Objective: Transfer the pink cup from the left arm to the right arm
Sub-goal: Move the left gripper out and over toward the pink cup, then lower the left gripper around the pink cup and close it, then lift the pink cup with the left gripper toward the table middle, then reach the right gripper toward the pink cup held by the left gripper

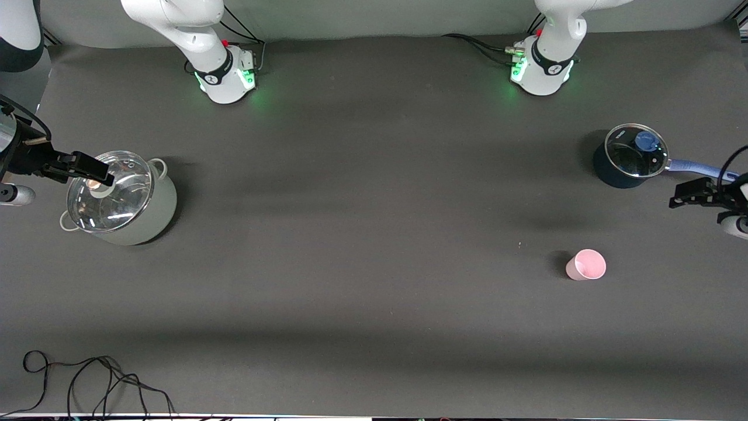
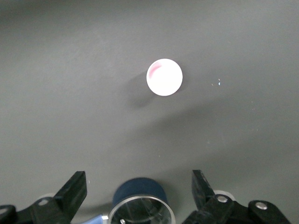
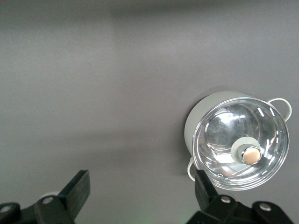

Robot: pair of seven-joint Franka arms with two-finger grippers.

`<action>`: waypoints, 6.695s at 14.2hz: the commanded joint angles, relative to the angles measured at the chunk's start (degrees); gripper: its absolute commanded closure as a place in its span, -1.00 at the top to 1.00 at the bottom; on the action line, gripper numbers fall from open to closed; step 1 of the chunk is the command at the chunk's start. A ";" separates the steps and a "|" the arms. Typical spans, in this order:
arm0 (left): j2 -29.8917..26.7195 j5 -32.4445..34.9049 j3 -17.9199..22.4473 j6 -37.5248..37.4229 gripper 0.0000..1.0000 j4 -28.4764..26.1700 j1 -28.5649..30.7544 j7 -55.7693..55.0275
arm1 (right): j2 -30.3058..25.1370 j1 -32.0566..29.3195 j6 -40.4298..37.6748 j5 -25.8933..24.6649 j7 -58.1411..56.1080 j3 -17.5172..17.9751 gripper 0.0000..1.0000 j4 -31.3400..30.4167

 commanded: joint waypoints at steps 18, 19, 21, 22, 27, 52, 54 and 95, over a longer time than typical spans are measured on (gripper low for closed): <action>25.27 -44.81 -0.45 7.98 1.00 -2.85 18.55 75.01 | 0.18 -0.15 -1.15 -0.17 0.04 -0.11 0.99 0.87; 25.44 -46.39 -0.45 9.56 0.99 -4.43 18.46 77.47 | 0.18 -0.15 -1.15 -0.17 0.04 -0.11 0.99 0.87; 27.02 -52.09 -0.62 11.15 1.00 -6.90 18.11 84.66 | 0.18 -0.15 -1.15 -0.17 0.04 -0.11 0.99 0.87; 27.37 -55.42 -0.62 11.16 1.00 -8.30 17.93 88.45 | 0.18 -0.24 -1.15 -0.17 0.04 -0.11 0.99 0.87; 30.54 -64.49 -1.06 11.24 0.99 -11.12 17.67 100.85 | 0.09 -0.06 -1.15 -0.17 -0.75 -0.99 0.99 0.78; 33.00 -80.42 -4.49 17.31 0.15 -15.26 12.57 111.43 | 0.18 -0.06 -1.24 -0.09 -0.83 -1.34 0.99 0.86; 32.56 -80.42 -4.49 18.35 0.09 -15.09 12.57 110.64 | 0.09 -0.06 -1.24 -0.09 -0.75 -1.34 0.99 0.69; -8.13 -94.57 -9.94 87.09 -0.29 -23.79 -59.15 43.22 | 9.21 27.07 -5.11 19.16 87.53 -6.44 0.99 19.74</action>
